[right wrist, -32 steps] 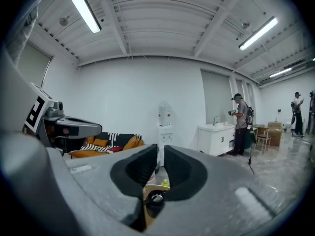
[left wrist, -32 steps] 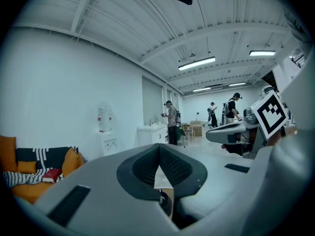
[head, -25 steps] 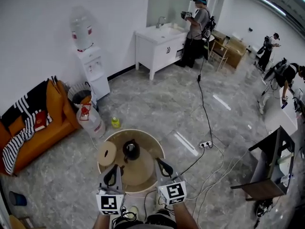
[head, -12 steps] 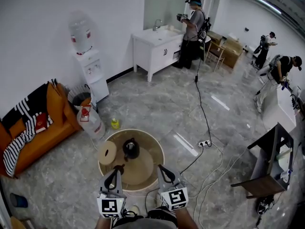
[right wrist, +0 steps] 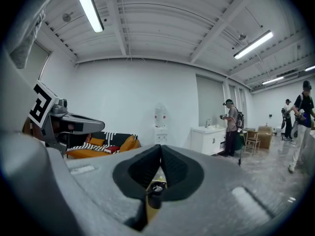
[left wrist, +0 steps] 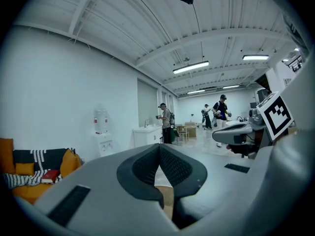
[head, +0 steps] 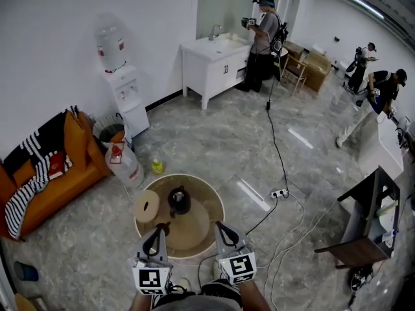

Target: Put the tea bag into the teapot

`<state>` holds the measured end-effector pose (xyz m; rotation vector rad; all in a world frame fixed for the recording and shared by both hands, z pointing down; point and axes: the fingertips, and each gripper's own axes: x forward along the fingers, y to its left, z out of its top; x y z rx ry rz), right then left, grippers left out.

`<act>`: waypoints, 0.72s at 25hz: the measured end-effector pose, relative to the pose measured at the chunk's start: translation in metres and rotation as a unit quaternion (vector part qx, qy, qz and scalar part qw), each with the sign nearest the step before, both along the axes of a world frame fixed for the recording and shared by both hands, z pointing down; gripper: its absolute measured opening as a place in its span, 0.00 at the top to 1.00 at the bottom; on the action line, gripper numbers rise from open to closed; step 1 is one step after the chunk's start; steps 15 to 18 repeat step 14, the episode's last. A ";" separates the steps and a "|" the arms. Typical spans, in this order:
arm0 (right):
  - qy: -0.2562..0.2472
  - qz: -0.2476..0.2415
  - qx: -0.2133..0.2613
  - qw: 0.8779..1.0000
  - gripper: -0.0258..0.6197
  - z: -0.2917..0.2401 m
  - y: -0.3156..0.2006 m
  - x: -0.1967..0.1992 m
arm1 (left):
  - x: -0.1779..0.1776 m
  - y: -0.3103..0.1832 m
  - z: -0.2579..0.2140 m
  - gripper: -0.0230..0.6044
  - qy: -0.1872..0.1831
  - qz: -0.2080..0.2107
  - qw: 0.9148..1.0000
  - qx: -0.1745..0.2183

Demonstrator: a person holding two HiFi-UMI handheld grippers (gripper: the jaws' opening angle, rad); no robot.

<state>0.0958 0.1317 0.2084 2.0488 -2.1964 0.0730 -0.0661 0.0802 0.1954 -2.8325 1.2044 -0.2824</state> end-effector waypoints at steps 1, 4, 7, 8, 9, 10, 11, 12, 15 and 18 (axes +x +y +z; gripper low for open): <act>0.001 0.000 -0.001 1.000 0.96 0.001 -0.001 0.000 | 0.000 -0.001 -0.001 0.94 -0.001 0.001 1.000 0.001; -0.001 0.000 -0.002 1.000 0.96 0.000 -0.003 0.004 | 0.004 -0.003 -0.001 0.94 -0.001 0.002 1.000 0.000; -0.001 0.001 0.001 1.000 0.96 -0.002 -0.002 0.009 | 0.008 -0.001 0.001 0.94 -0.001 0.003 1.000 -0.002; 0.000 0.000 0.001 1.000 0.96 -0.002 -0.003 0.008 | 0.008 -0.001 0.002 0.94 -0.002 0.003 1.000 -0.003; 0.000 0.000 0.000 1.000 0.96 -0.002 -0.004 0.008 | 0.008 -0.002 0.002 0.94 -0.002 0.003 1.000 -0.003; 0.000 0.000 -0.002 1.000 0.96 -0.002 -0.005 0.006 | 0.007 -0.002 0.001 0.94 -0.002 0.004 1.000 -0.003; 0.000 0.001 -0.002 1.000 0.96 -0.002 -0.006 0.005 | 0.006 -0.003 0.000 0.94 -0.002 0.005 1.000 -0.003; 0.000 0.001 -0.002 1.000 0.96 -0.002 -0.007 0.004 | 0.005 -0.005 -0.001 0.94 -0.001 0.005 1.000 -0.002; 0.002 0.002 -0.001 1.000 0.96 -0.003 -0.009 0.003 | 0.003 -0.007 -0.003 0.94 0.001 0.005 1.000 -0.001; 0.002 0.002 -0.001 1.000 0.96 -0.003 -0.009 0.003 | 0.003 -0.007 -0.003 0.94 0.001 0.005 1.000 -0.001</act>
